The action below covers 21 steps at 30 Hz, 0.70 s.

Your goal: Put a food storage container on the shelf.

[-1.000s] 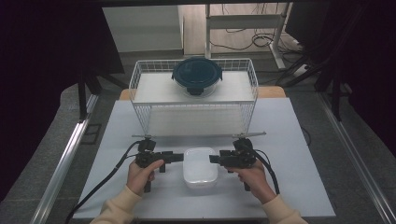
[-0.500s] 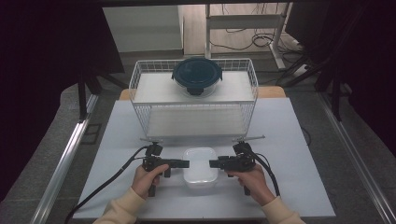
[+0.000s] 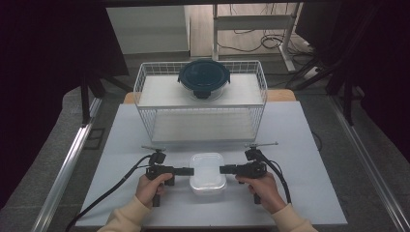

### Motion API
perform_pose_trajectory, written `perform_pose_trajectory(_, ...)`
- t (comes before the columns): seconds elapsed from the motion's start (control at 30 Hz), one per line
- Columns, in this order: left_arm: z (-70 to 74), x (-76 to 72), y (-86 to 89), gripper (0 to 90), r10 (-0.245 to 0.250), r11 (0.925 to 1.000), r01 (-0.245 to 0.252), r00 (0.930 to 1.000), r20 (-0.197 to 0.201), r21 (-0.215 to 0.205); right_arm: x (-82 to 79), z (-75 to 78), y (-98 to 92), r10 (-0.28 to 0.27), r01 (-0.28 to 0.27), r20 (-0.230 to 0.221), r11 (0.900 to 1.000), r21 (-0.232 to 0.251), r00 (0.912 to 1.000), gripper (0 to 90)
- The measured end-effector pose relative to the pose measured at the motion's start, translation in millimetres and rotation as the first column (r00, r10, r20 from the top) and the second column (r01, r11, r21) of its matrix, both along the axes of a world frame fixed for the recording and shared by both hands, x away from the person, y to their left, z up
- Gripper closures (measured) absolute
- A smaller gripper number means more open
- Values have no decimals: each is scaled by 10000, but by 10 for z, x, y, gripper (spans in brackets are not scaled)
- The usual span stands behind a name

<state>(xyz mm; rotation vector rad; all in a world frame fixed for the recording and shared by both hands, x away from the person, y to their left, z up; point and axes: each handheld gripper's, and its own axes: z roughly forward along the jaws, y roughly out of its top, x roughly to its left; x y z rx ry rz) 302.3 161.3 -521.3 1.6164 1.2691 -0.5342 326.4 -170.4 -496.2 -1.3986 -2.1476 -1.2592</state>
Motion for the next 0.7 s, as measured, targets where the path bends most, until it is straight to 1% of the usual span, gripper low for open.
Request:
perform_pose_trajectory(0.1,46,-25,21,724,31,10000,-29,9998,196,-95,-24,23,-17,-39,37,92,9999,121,10000,689)
perform_pose_trajectory(0.2,88,-50,31,756,38,9998,-31,9991,415,-172,-54,62,-27,-33,28,314,9999,142,9995,714)
perform_pose_trajectory(0.37,134,-72,53,798,20,9997,-4,9976,688,-228,-74,110,-44,4,-16,488,9997,233,9988,754)
perform_pose_trajectory(0.43,155,-83,58,810,25,9997,-4,9968,803,-257,-80,126,-42,-5,-8,623,9998,212,9981,767)
perform_pose_trajectory(0.5,173,-94,61,810,-4,9998,22,9955,946,-196,-88,136,-39,-11,-2,719,9998,179,9974,775)
perform_pose_trajectory(0.57,189,-103,62,808,-12,9999,24,9947,1030,-117,-95,144,-32,-12,1,711,9999,160,9975,779)
perform_pose_trajectory(0.7,232,-123,83,805,-28,10000,34,9920,1262,-47,-107,164,-18,51,-67,857,9998,179,9963,785)
